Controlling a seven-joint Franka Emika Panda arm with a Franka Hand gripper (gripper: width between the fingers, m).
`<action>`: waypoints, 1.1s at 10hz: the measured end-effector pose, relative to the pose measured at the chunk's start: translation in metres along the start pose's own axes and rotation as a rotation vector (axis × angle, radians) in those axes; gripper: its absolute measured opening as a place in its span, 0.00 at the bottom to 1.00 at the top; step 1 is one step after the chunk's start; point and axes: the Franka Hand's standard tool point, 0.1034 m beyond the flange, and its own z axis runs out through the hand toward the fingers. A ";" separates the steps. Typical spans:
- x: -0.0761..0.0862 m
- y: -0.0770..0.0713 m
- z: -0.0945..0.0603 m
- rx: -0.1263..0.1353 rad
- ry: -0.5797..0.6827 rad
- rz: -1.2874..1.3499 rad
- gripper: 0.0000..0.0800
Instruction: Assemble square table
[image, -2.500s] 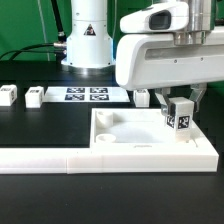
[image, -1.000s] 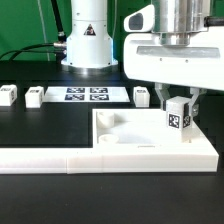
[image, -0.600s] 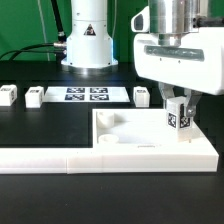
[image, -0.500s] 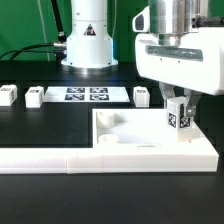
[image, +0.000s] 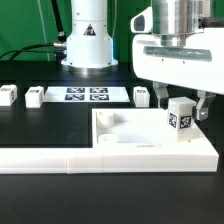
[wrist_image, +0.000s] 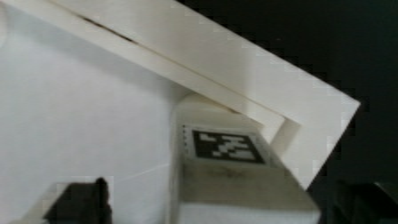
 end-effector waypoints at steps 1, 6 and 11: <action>0.000 0.000 0.000 0.001 0.000 -0.105 0.81; 0.002 -0.001 0.000 0.004 0.005 -0.634 0.81; 0.000 -0.001 0.001 -0.009 0.014 -0.990 0.81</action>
Offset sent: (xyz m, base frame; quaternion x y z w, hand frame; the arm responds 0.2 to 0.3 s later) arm 0.0030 0.0138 0.0027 0.0045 -0.0202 -0.3210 0.9468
